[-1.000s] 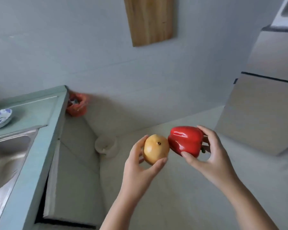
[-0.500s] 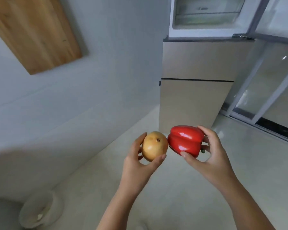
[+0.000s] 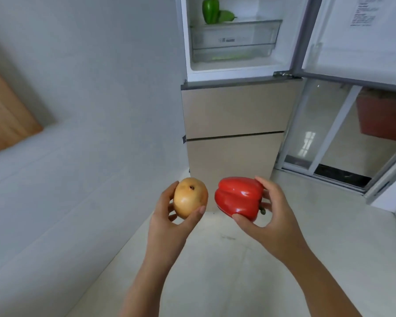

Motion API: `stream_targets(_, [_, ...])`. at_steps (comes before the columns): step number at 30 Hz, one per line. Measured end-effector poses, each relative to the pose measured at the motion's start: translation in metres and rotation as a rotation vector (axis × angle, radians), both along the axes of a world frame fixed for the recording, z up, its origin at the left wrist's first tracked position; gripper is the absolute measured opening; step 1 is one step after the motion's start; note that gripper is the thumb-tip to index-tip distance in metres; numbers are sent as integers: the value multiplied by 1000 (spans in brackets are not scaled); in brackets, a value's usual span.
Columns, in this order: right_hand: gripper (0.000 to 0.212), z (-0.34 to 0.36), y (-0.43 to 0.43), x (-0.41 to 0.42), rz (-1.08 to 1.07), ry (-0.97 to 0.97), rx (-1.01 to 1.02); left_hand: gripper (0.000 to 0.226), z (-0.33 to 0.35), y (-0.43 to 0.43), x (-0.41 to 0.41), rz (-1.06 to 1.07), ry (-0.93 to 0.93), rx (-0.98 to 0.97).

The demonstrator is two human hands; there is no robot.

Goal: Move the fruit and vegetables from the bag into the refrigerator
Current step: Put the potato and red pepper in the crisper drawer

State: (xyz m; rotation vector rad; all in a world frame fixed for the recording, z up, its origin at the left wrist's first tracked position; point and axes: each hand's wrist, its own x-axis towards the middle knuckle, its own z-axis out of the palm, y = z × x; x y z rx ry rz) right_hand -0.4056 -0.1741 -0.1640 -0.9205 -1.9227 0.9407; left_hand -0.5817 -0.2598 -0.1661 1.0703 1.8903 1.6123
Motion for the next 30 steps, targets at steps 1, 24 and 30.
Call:
stream_targets(1, [67, 0, 14, 2, -28, 1, 0, 61, 1, 16, 0, -20, 0, -2])
stream_targets(24, [68, 51, 373, 14, -67, 50, 106, 73, 49, 372, -8, -15, 183, 86])
stream_targets(30, [74, 50, 429, -4, -107, 0, 168, 67, 55, 441, -22, -82, 172, 143])
